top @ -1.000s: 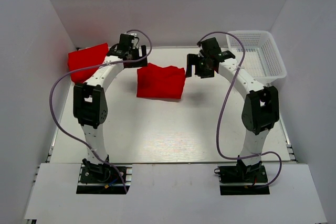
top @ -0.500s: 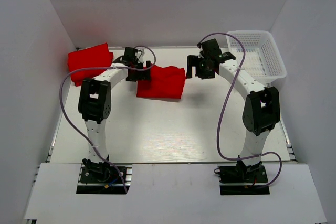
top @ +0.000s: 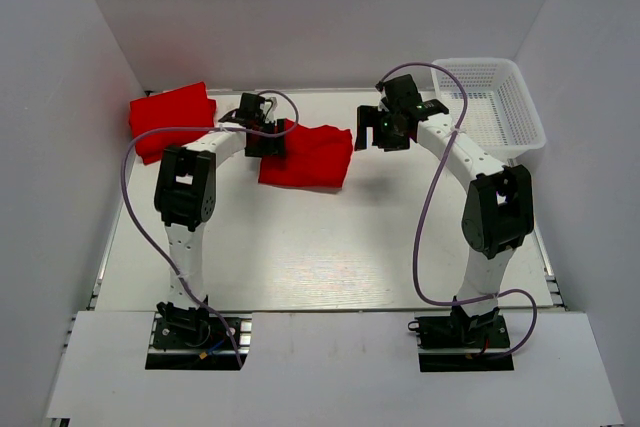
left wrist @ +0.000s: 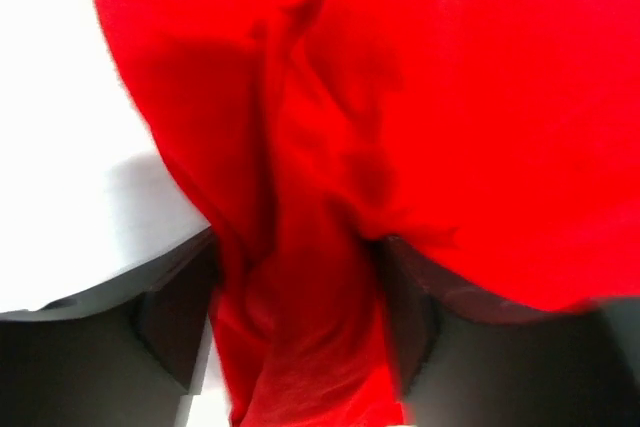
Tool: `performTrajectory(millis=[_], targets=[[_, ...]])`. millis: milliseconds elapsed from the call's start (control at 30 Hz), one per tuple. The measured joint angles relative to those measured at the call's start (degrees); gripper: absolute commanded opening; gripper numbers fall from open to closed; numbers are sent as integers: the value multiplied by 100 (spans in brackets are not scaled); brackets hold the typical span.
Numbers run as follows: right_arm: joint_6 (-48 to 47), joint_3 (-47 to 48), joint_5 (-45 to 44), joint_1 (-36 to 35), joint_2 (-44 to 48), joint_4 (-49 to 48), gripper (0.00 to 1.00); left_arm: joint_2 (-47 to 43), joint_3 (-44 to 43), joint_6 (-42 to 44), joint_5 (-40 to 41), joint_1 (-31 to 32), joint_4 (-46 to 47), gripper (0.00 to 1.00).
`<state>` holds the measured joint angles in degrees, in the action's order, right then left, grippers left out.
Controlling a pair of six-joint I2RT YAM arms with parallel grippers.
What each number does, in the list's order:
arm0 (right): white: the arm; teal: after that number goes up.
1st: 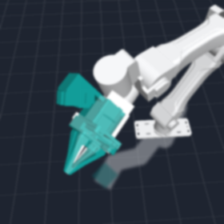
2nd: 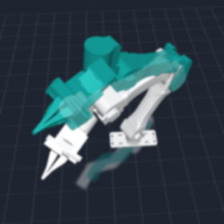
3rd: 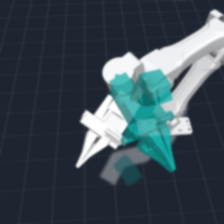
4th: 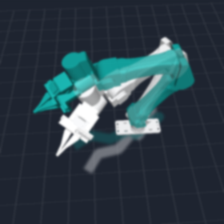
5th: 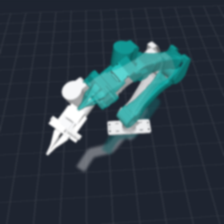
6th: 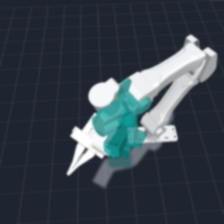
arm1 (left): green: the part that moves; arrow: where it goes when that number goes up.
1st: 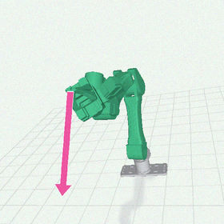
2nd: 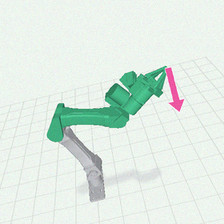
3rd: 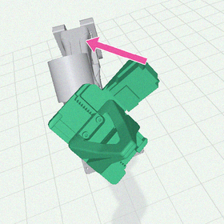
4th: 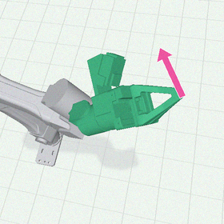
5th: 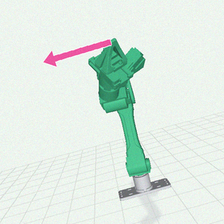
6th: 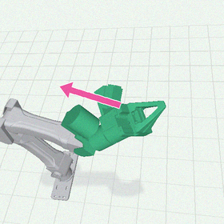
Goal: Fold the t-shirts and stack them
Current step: Put the neatly folded tshirt into the corner of the board with the left arm
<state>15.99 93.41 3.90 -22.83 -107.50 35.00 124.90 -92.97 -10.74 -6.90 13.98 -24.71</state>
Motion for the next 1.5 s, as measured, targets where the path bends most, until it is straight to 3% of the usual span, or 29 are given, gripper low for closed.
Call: performTrajectory(millis=[67,133,233,500,867,1167,1500], targets=[[0,0,-15,0,0,0,90,31,15,0,-116,0,116,55],[0,0,-33,0,0,0,90,52,35,-9,-227,0,205,36],[0,0,-55,0,0,0,90,92,52,-2,-439,0,304,0],[4,-260,-192,0,146,-31,90,24,173,240,-741,-33,627,0],[164,-1502,-579,11,1309,-723,90,-678,7,562,-1137,-129,496,0],[262,-1950,-977,33,1661,-1180,90,-699,-1517,1147,-1117,-396,-227,0],[289,-1976,-1067,37,1663,-1427,90,-120,-3064,1843,-739,-1088,-645,0]])
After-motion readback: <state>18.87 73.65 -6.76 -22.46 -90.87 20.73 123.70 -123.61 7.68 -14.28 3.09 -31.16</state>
